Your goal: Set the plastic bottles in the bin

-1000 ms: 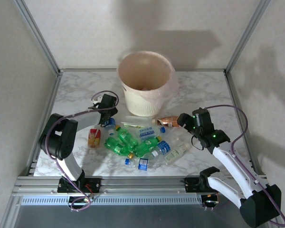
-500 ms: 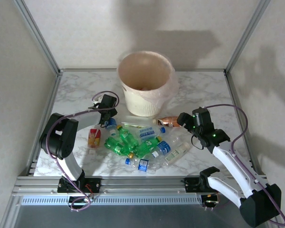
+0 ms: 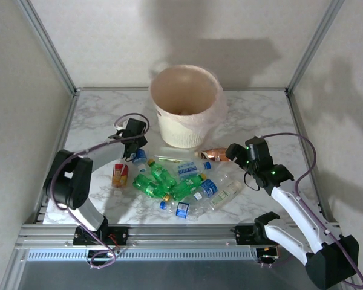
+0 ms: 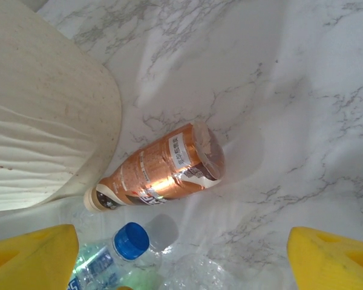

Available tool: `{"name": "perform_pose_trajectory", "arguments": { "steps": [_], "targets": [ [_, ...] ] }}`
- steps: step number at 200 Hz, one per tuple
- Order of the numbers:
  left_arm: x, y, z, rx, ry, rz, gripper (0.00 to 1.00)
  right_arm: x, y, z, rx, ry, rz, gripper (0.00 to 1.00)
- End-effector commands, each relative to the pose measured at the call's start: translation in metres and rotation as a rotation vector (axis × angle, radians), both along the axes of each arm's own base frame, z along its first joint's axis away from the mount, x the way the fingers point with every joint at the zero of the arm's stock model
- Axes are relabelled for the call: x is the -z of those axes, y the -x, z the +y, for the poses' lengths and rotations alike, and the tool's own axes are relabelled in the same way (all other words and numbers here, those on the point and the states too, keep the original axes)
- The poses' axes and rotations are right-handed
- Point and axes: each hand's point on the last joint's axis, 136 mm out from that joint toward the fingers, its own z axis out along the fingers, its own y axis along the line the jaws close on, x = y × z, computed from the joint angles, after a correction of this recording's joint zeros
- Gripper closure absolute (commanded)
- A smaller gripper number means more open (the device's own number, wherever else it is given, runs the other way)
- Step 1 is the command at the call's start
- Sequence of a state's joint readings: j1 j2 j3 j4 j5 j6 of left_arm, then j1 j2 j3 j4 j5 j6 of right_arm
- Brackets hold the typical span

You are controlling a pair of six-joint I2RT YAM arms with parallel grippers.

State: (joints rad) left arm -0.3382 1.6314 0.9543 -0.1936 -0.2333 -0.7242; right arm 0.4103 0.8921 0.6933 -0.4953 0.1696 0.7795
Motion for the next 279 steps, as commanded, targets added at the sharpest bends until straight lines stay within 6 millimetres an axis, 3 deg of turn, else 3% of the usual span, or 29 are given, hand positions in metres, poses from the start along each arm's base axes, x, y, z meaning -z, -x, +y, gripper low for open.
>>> {"name": "perform_pose_trajectory", "arguments": {
  "steps": [1, 45, 76, 118, 135, 153, 172, 215, 243, 279],
  "targets": [
    [-0.05, -0.008, 0.009, -0.023, -0.012, -0.095, 0.44, -0.008, 0.005, -0.015, 0.068, 0.036, 0.021, 0.11],
    [-0.115, -0.011, 0.005, -0.026, 0.054, -0.217, 0.43, 0.005, 0.025, -0.03, 0.113, 0.073, 0.092, 0.1],
    [-0.191, -0.012, 0.003, -0.035, 0.136, -0.374, 0.41, 0.005, 0.025, -0.03, 0.12, 0.06, 0.082, 0.1],
    [-0.309, -0.014, -0.001, -0.039, 0.269, -0.633, 0.39, 0.006, 0.019, -0.025, 0.112, 0.042, 0.076, 0.1],
    [-0.349, -0.02, -0.011, -0.006, 0.344, -0.718, 0.39, 0.007, 0.018, -0.023, 0.108, 0.035, 0.077, 0.11],
    [-0.376, -0.031, -0.033, 0.063, 0.429, -0.79, 0.39, 0.007, 0.017, -0.022, 0.108, 0.03, 0.075, 0.11],
    [-0.384, -0.045, -0.065, 0.134, 0.511, -0.822, 0.39, 0.011, 0.018, -0.019, 0.103, 0.008, 0.081, 0.11],
    [-0.366, -0.086, -0.125, 0.23, 0.503, -0.777, 0.4, 0.018, 0.03, -0.023, 0.117, 0.01, 0.116, 0.11],
    [-0.347, -0.106, -0.144, 0.264, 0.476, -0.73, 0.41, 0.017, 0.039, -0.027, 0.118, 0.014, 0.119, 0.11],
    [-0.33, -0.115, -0.152, 0.274, 0.443, -0.689, 0.37, 0.022, 0.045, -0.03, 0.124, 0.015, 0.138, 0.11]
  ]
}}
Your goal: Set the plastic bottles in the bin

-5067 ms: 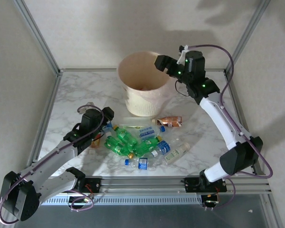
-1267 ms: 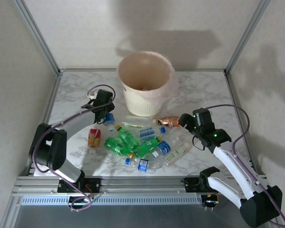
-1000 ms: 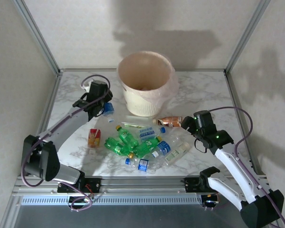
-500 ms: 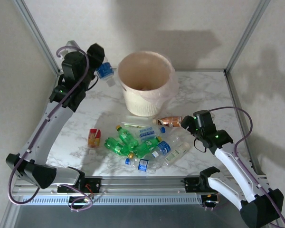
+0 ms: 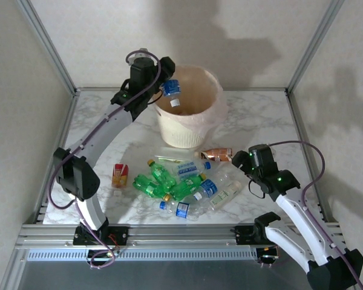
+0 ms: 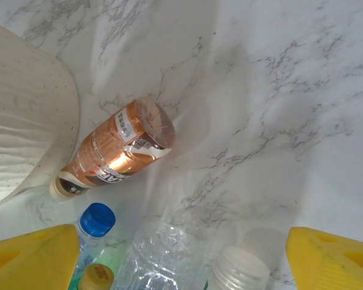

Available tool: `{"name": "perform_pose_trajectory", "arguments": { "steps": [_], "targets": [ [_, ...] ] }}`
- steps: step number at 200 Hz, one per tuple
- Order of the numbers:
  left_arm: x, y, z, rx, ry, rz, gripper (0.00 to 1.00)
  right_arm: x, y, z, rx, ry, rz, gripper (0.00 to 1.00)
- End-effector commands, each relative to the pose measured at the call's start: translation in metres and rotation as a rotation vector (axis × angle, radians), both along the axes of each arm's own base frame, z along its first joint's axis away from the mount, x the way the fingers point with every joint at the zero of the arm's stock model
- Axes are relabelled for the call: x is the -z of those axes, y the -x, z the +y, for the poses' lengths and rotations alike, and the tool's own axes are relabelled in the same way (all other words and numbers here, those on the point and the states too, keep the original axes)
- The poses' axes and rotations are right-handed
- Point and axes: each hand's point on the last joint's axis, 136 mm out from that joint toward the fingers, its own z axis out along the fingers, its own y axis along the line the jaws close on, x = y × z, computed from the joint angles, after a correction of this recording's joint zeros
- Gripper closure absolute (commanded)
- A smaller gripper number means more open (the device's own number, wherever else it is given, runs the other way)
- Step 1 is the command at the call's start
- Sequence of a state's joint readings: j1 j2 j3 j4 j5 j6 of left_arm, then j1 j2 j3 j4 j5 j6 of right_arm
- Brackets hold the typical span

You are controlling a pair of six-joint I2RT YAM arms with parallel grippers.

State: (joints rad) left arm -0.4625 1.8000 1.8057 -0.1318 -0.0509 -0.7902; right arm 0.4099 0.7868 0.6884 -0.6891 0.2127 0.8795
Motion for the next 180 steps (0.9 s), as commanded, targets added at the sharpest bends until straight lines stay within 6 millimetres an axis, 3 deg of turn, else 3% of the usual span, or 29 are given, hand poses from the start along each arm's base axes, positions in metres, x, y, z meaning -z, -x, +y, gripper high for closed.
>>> {"name": "perform_pose_trajectory", "arguments": {
  "steps": [1, 42, 87, 115, 133, 162, 180],
  "targets": [
    [-0.026, 0.004, -0.004, 0.024, -0.002, -0.054, 0.37, 0.014, 0.011, -0.007, 0.022, 0.015, 0.054, 0.11],
    [-0.009, 0.006, -0.008, 0.043, -0.037, -0.027, 0.25, 0.023, 0.02, -0.008, 0.022, 0.03, 0.111, 0.08],
    [-0.016, 0.019, -0.008, 0.077, -0.08, -0.027, 0.21, 0.024, 0.029, -0.01, 0.037, 0.047, 0.146, 0.08],
    [-0.033, 0.046, 0.005, 0.088, -0.121, -0.068, 0.2, 0.019, 0.033, -0.006, 0.05, 0.048, 0.139, 0.08],
    [-0.03, 0.067, 0.011, 0.108, -0.151, -0.077, 0.2, 0.018, 0.036, -0.005, 0.069, 0.037, 0.12, 0.08],
    [-0.008, 0.107, 0.017, 0.178, -0.18, -0.071, 0.2, 0.017, 0.039, 0.003, 0.063, 0.006, 0.115, 0.09],
    [0.016, 0.131, 0.025, 0.204, -0.196, -0.05, 0.2, 0.015, 0.043, 0.004, 0.067, 0.003, 0.106, 0.09]
  ]
}}
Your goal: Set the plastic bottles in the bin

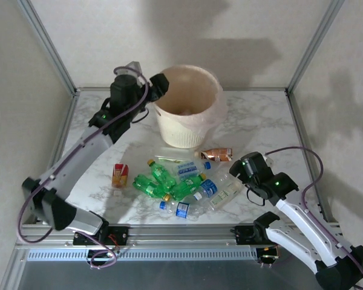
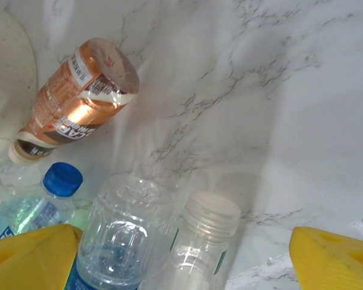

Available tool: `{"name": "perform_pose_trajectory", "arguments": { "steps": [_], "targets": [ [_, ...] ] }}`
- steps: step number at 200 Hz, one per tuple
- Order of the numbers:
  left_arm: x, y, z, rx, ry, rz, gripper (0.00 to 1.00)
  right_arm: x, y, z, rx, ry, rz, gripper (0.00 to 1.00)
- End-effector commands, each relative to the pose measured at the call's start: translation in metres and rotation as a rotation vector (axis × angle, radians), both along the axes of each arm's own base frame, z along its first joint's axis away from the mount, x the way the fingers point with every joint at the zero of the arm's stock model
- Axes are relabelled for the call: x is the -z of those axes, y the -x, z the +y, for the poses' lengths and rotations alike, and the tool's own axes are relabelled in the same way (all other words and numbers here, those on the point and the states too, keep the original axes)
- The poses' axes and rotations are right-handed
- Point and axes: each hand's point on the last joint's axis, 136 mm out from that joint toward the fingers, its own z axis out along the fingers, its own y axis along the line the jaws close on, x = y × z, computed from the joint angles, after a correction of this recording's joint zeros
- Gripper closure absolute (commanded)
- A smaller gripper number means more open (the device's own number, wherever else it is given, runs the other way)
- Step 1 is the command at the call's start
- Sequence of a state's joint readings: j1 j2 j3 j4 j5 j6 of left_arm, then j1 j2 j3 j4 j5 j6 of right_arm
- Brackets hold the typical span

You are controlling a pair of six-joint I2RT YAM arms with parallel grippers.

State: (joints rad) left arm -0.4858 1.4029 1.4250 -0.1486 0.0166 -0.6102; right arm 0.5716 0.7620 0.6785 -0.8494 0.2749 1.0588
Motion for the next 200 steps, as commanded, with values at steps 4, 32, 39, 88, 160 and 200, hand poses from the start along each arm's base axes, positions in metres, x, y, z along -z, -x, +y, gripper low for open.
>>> {"name": "perform_pose_trajectory", "arguments": {
  "steps": [4, 32, 39, 88, 160, 200],
  "targets": [
    [0.03, 0.033, 0.0, 0.084, -0.048, 0.012, 0.2, -0.004, 0.007, -0.005, 0.051, 0.002, -0.011, 0.09],
    [0.075, 0.068, 0.013, 0.117, -0.076, 0.066, 0.2, 0.0, 0.018, 0.001, 0.025, -0.018, 0.013, 0.09],
    [0.084, 0.076, 0.016, 0.125, -0.081, 0.073, 0.2, 0.002, 0.021, 0.002, 0.018, -0.018, 0.02, 0.09],
    [0.116, 0.104, 0.028, 0.146, -0.091, 0.097, 0.19, 0.023, 0.034, 0.024, -0.046, -0.081, 0.065, 0.08],
    [0.154, 0.104, 0.041, 0.085, -0.157, 0.193, 0.2, 0.057, 0.028, 0.036, -0.016, -0.016, 0.15, 0.09],
    [0.165, 0.105, 0.045, 0.068, -0.16, 0.208, 0.2, 0.078, 0.037, 0.037, -0.04, -0.021, 0.2, 0.11]
  ]
}}
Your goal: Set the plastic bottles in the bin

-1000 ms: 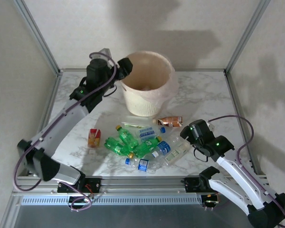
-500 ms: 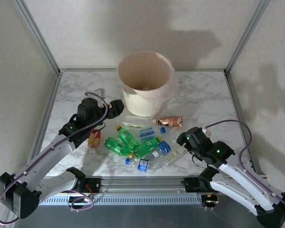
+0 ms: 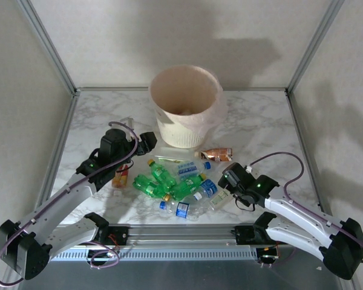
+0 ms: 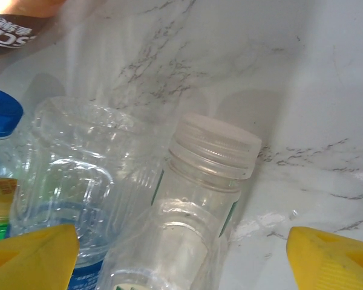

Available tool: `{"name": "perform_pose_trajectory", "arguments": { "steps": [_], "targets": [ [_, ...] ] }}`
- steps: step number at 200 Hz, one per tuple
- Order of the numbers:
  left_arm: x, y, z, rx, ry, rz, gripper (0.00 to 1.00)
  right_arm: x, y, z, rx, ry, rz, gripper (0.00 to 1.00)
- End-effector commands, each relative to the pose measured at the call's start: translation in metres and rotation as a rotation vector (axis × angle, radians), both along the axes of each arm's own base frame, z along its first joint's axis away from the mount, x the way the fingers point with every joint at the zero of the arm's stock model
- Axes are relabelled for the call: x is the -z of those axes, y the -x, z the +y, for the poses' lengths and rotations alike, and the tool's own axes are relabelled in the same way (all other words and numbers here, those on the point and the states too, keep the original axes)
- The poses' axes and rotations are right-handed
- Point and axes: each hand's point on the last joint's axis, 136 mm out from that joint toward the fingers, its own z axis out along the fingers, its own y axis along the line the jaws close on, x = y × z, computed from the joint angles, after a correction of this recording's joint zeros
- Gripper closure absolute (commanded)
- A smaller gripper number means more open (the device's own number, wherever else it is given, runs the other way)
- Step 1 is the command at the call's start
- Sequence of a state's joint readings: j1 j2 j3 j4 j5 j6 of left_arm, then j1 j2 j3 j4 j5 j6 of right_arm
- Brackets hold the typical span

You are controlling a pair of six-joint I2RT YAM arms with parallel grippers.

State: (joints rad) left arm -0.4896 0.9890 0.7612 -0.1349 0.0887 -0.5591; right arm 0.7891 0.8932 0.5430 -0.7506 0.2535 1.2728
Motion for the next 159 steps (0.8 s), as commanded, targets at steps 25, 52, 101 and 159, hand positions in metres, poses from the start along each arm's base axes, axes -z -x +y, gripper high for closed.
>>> {"name": "perform_pose_trajectory", "arguments": {
  "steps": [25, 52, 101, 159],
  "targets": [
    [0.011, -0.001, 0.006, -0.026, -0.032, 0.011, 0.2, 0.024, 0.011, 0.006, -0.02, -0.024, 0.057, 0.12],
    [0.014, -0.003, 0.006, -0.03, -0.039, 0.018, 0.21, 0.025, 0.01, 0.012, -0.051, -0.042, 0.055, 0.11],
    [0.015, -0.005, 0.011, -0.048, -0.045, 0.013, 0.21, 0.036, 0.013, 0.015, -0.071, -0.017, 0.1, 0.12],
    [0.013, -0.006, 0.014, -0.047, -0.048, 0.012, 0.21, 0.038, 0.014, 0.008, -0.033, 0.004, 0.103, 0.23]
  ]
}}
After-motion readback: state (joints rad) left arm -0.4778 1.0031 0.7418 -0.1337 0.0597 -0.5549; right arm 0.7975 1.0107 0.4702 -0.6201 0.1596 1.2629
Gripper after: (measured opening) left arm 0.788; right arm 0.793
